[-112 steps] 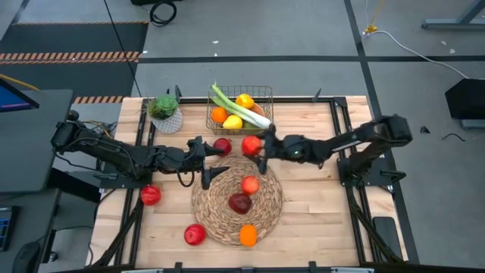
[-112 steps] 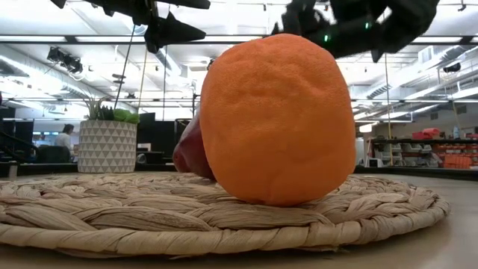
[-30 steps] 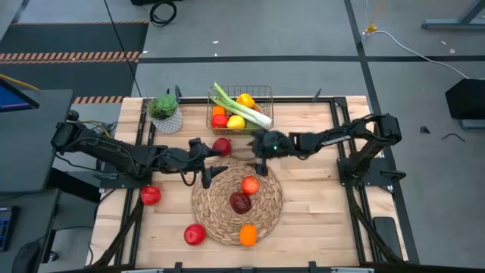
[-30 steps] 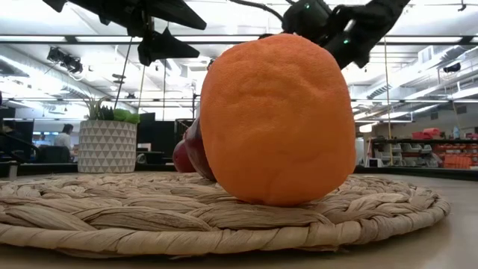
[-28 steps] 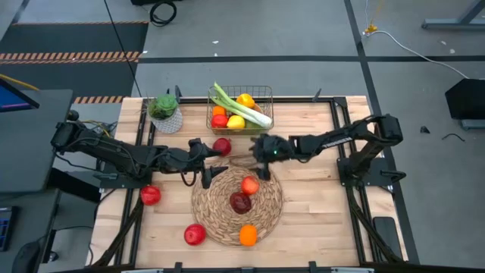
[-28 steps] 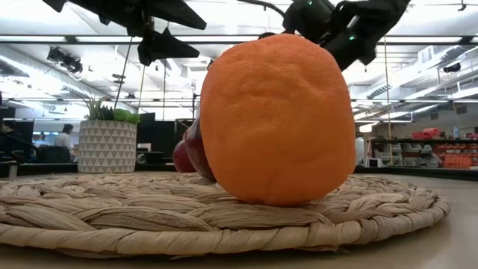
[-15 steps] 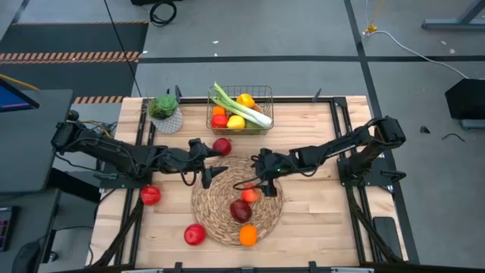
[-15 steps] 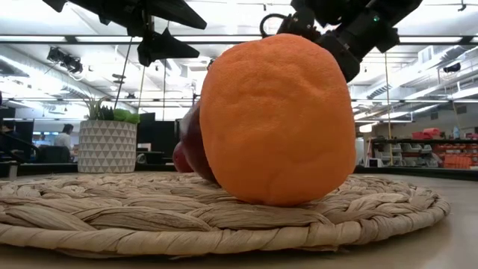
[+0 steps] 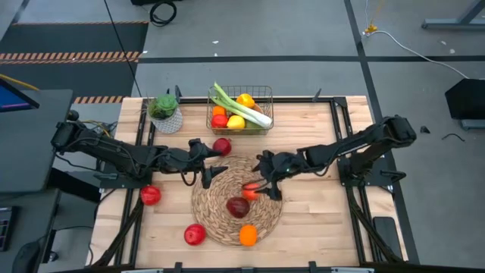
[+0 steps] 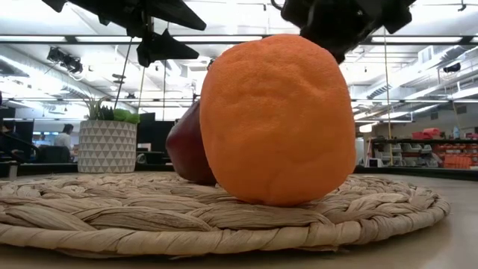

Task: Build produce basket
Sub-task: Put the apple into the wire basket

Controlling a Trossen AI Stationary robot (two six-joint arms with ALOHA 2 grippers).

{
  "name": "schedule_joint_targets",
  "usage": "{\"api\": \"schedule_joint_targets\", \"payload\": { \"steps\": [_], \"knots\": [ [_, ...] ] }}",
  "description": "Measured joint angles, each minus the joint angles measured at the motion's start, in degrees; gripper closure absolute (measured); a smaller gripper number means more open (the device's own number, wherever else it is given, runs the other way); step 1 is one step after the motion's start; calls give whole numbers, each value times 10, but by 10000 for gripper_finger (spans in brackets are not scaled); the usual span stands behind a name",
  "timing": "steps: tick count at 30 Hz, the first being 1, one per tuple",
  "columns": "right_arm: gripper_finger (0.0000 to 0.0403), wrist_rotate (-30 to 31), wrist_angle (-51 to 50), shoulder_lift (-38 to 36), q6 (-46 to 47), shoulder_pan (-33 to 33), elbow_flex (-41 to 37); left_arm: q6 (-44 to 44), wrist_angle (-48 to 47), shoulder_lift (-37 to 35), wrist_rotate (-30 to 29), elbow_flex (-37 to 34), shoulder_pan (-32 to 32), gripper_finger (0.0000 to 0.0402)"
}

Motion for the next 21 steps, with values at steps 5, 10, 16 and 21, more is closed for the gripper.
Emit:
{"api": "schedule_joint_targets", "payload": {
  "steps": [5, 10, 16, 21],
  "knots": [
    [4, 0, 5, 40, 9, 16, 0, 0, -1, 0, 0, 0, -3, 88],
    [3, 0, 40, 66, 17, 18, 0, 0, -5, 0, 0, 0, -3, 88],
    [3, 16, 79, 104, 13, 18, 0, -1, -10, 0, 0, 0, -3, 88],
    [3, 12, 107, 148, 13, 18, 0, -16, -22, 0, 0, 0, -3, 88]
  ]
}}
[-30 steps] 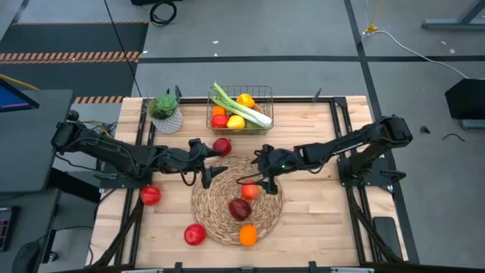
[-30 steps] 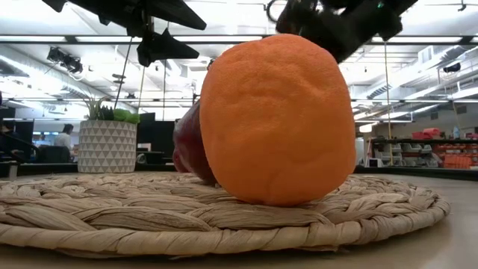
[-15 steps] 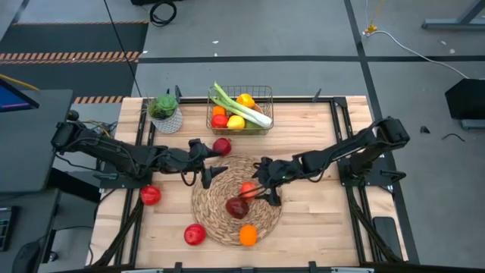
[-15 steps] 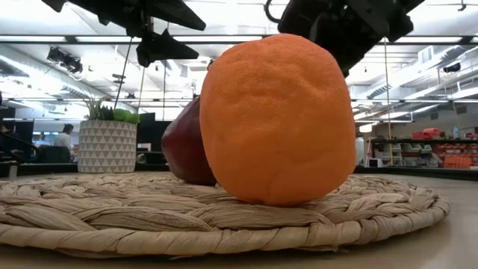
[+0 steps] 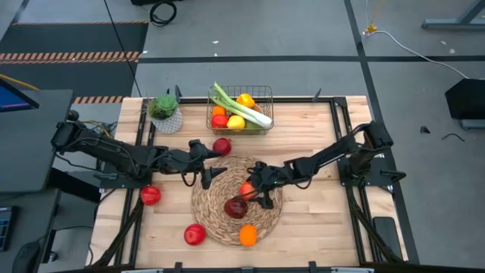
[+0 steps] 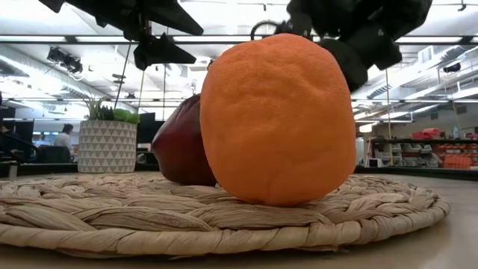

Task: Build produce basket
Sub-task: Put the apple into the wire basket

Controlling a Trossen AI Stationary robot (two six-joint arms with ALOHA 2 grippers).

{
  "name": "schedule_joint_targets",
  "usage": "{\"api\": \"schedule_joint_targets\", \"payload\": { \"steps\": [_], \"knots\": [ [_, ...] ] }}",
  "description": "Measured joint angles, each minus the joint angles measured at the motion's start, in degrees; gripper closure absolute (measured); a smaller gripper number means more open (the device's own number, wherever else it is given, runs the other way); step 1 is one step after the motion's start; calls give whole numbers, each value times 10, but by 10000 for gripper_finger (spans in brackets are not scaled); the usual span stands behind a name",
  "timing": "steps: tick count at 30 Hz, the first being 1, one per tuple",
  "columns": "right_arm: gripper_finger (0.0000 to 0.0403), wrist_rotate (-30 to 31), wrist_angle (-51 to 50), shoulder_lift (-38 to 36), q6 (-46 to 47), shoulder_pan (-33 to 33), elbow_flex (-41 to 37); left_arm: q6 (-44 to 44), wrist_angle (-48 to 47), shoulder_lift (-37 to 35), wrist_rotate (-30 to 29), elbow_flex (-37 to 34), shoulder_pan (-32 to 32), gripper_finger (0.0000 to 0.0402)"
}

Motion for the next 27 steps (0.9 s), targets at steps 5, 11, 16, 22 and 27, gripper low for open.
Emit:
{"api": "schedule_joint_targets", "payload": {
  "steps": [5, 11, 16, 22, 27],
  "knots": [
    [3, 9, 9, 18, 0, -1, 1, -1, -1, 0, 0, 0, 0, 88],
    [14, 22, -14, -7, -6, -6, 0, -1, -4, 0, 0, 0, 0, 88],
    [29, 95, -54, -57, -27, -7, 0, -3, -5, 0, 0, 0, 0, 88],
    [26, 214, -41, -146, -124, -20, 0, -4, -5, 0, 0, 0, 0, 88],
    [26, 320, 10, -215, -239, -58, 0, -4, -9, 0, 0, 0, 0, 88]
  ]
}}
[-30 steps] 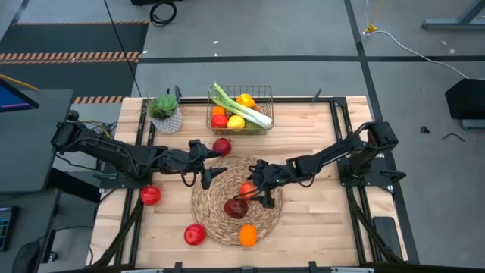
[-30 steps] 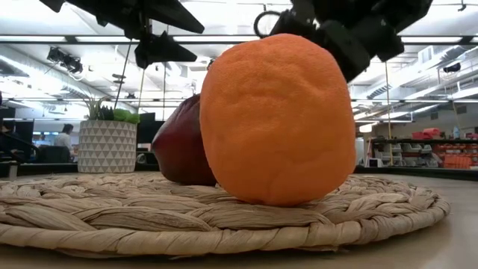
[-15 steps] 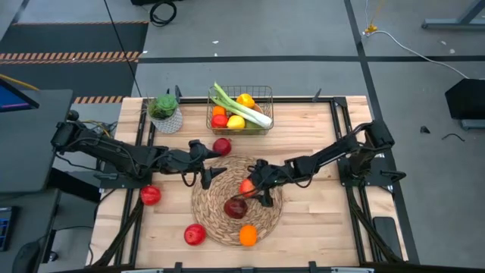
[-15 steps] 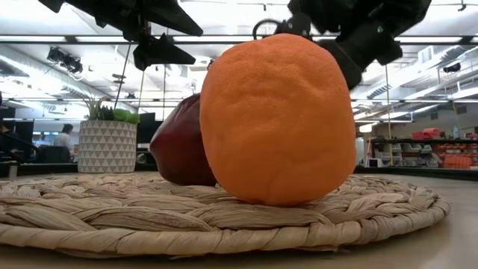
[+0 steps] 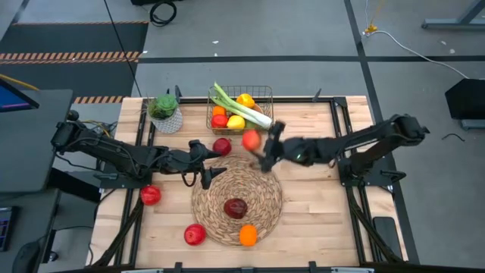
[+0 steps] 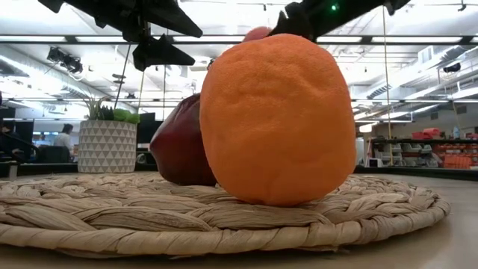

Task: Build produce basket
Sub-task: Put the apple into the wire basket, then put the orange into the wire basket

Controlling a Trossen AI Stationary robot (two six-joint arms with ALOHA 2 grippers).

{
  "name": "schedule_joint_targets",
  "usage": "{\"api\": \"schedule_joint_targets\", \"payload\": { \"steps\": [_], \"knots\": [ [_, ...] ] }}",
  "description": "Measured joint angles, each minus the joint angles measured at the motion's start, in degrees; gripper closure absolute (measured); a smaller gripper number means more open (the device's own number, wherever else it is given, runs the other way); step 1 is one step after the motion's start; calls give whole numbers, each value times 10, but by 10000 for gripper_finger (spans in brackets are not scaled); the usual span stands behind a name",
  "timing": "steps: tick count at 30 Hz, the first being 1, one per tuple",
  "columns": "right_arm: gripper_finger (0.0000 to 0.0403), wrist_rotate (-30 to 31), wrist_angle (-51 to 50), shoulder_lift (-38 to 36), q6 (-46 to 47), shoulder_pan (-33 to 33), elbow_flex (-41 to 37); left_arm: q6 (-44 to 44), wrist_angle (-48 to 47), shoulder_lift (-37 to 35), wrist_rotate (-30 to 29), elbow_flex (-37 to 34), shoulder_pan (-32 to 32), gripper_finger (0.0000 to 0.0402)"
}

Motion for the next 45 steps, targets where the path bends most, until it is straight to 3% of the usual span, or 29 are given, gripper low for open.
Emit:
{"api": "schedule_joint_targets", "payload": {
  "steps": [8, 16, 23, 35, 38, 45],
  "knots": [
    [26, -41, 50, -44, -54, -129, 0, 0, -1, 0, 0, 0, 0, 88],
    [20, -156, 59, -19, -3, -258, 0, 0, -4, 0, 0, 0, 0, 88],
    [5, -229, 66, 16, 36, -321, 1, 0, -5, 0, 0, 0, 0, 88],
    [3, -232, 111, 92, 33, -335, 1, -1, -12, 0, 0, 0, 0, 88],
    [3, -235, 105, 77, 40, -315, 1, -1, -13, 0, 0, 0, 0, 88],
    [4, -318, 36, 28, 105, -228, 1, -10, -15, 0, 0, 0, 0, 88]
  ]
}}
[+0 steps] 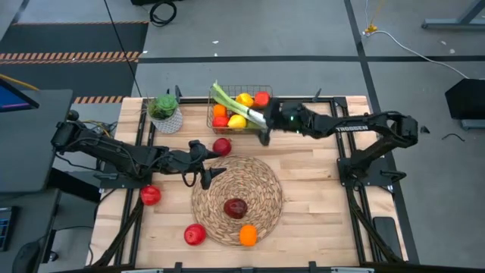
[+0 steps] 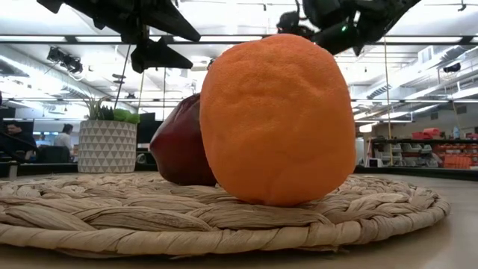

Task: Build produce basket
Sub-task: Put the orange into the wire basket

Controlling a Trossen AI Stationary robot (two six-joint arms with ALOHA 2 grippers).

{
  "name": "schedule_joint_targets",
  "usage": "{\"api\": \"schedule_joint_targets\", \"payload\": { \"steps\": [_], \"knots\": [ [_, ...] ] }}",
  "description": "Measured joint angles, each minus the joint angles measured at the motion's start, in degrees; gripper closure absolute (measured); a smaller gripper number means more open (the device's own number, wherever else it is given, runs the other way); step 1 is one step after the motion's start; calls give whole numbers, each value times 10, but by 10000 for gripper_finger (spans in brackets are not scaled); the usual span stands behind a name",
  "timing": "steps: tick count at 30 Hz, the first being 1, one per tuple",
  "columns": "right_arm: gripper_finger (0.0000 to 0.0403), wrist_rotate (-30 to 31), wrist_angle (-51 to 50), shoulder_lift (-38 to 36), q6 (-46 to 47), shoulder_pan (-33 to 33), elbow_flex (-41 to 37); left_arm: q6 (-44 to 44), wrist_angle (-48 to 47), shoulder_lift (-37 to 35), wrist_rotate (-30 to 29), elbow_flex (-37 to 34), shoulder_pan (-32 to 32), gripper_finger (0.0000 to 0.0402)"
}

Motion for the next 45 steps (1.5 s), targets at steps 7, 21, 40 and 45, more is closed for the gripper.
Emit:
{"api": "schedule_joint_targets", "payload": {
  "steps": [7, 21, 40, 45],
  "knots": [
    [4, -35, -93, -3, 31, 129, 0, -1, -1, 0, 0, 0, 0, 88],
    [4, 59, -127, 29, 108, 328, 0, -17, -7, 0, 0, 0, 0, 88],
    [4, 163, 32, 147, 284, 536, 0, -65, 173, 90, -81, 0, -150, 88],
    [4, 195, 96, 189, 308, 572, 0, -60, 248, 125, -87, 0, -192, 88]
  ]
}}
